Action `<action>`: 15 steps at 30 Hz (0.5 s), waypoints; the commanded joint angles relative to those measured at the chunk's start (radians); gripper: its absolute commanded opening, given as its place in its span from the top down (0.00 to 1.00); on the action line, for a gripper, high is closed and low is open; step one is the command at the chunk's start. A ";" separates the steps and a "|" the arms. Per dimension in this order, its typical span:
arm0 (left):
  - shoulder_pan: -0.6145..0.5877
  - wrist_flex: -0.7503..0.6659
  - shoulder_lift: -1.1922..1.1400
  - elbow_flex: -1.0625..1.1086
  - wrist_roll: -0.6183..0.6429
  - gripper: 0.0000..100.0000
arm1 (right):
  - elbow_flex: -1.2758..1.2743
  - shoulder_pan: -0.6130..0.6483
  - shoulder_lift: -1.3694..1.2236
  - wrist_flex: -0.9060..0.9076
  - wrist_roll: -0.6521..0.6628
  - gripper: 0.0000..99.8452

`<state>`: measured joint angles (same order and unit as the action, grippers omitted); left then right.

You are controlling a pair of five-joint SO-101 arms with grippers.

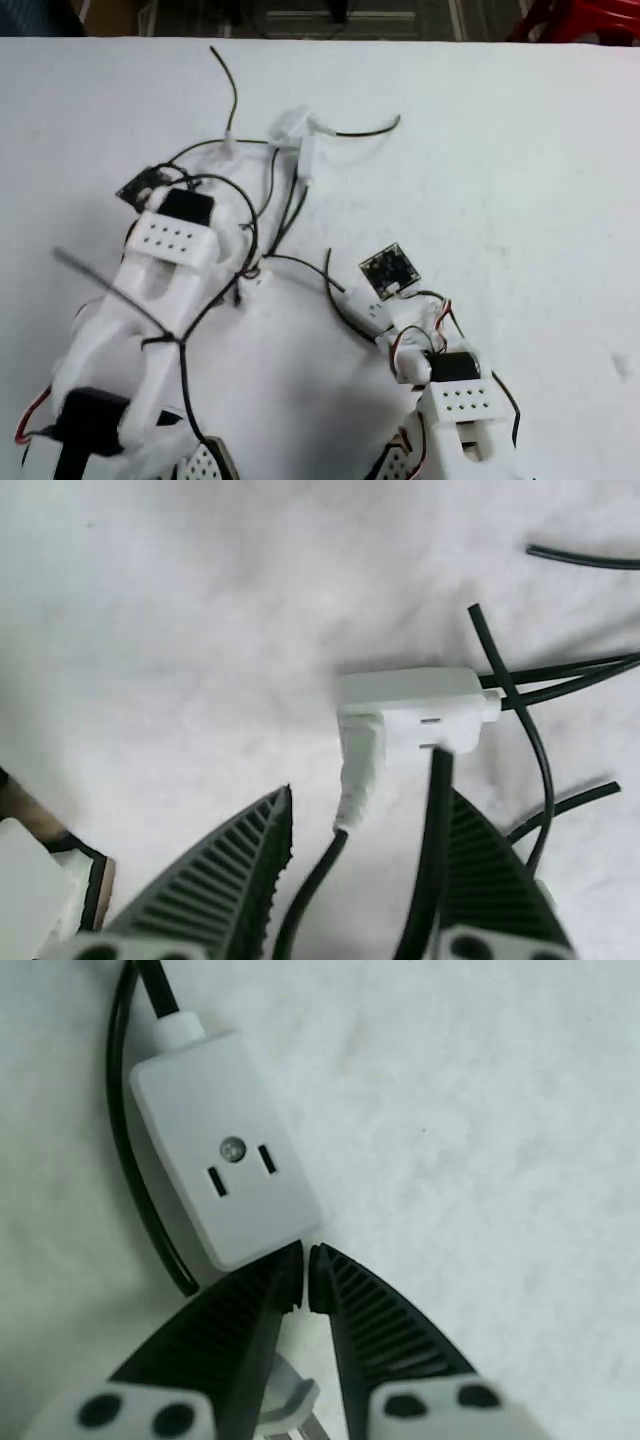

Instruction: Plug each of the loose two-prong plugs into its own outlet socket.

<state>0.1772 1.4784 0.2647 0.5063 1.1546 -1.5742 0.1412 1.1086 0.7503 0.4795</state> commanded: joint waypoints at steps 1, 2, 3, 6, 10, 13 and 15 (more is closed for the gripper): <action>-0.022 0.005 0.119 -0.017 -0.003 0.77 | 0.005 0.010 0.015 -0.013 0.000 0.97; -0.025 0.003 0.137 -0.025 -0.006 0.77 | 0.005 0.010 0.015 -0.013 0.000 0.97; -0.028 0.003 0.154 -0.038 -0.006 0.77 | 0.005 0.010 0.015 -0.013 0.000 0.97; -0.038 0.011 0.205 -0.084 -0.003 0.77 | 0.005 0.010 0.015 -0.013 0.000 0.97; -0.097 0.005 0.265 -0.141 -0.006 0.77 | 0.005 0.010 0.015 -0.013 0.000 0.97; -0.157 0.005 0.285 -0.190 -0.005 0.77 | 0.005 0.010 0.015 -0.013 0.000 0.97; -0.196 0.011 0.285 -0.229 -0.003 0.77 | 0.005 0.010 0.015 -0.013 0.000 0.97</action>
<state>0.0560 1.4860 0.5071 0.3759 1.1561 -1.5742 0.1412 1.1086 0.7503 0.4795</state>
